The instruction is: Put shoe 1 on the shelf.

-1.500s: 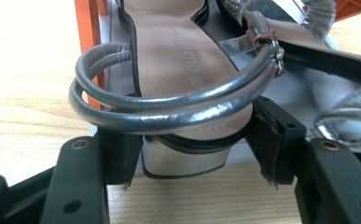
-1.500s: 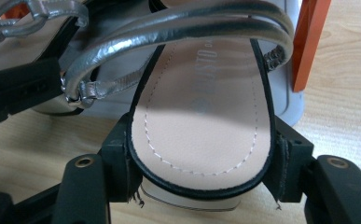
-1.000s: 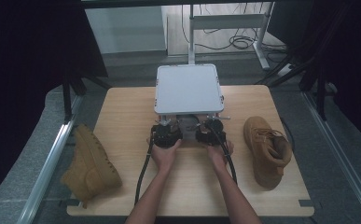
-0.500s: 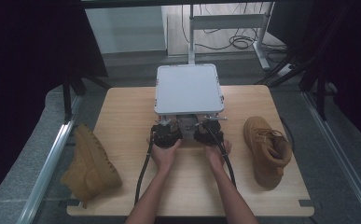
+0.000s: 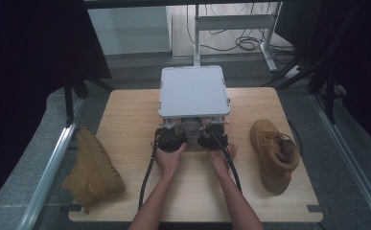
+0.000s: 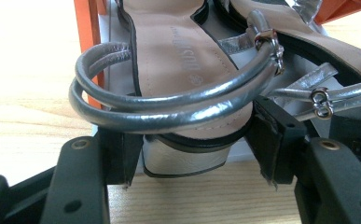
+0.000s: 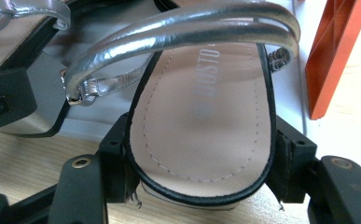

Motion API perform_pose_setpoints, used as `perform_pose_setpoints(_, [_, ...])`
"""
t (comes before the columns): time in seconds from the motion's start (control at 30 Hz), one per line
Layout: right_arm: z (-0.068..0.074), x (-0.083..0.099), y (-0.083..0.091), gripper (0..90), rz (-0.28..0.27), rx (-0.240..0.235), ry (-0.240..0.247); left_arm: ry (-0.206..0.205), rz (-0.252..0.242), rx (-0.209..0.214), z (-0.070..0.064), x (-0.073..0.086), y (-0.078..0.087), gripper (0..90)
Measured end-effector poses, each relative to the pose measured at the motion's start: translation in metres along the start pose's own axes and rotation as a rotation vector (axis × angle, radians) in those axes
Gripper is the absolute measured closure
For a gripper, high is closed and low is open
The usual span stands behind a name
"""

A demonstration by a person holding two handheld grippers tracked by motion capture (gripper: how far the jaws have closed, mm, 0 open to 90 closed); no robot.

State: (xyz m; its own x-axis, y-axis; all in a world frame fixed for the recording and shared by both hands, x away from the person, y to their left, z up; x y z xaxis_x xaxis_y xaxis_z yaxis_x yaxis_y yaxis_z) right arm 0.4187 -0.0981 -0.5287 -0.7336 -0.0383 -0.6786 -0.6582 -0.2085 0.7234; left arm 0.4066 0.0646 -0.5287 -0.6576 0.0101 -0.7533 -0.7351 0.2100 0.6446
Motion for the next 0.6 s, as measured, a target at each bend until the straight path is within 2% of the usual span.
perform_pose_setpoints(0.5, [0.0058, -0.0003, -0.0050, 36.4, -0.021, 0.030, 0.020, -0.003, 0.001, 0.001, 0.0000, 0.0001, 0.0002, 40.1])
perform_pose_setpoints(0.6, [0.0062, 0.0002, -0.0050, 35.3, -0.017, 0.024, 0.027, -0.005, 0.002, 0.006, 0.0007, 0.0000, 0.0003, 39.7])
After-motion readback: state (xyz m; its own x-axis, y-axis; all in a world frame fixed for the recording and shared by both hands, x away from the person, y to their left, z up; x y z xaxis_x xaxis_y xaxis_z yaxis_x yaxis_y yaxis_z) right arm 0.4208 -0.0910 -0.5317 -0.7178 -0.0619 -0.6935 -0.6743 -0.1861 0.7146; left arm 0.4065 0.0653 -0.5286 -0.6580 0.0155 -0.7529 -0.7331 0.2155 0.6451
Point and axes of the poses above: each handheld gripper's, and its own axes: y roughly backward along the jaws, x roughly out of its underside, z roughly to its left, the point moved 2 cm from there along -y, roughly forward along the jaws, and after that the axes turned 3 degrees about -y, right-handed, at the moved point
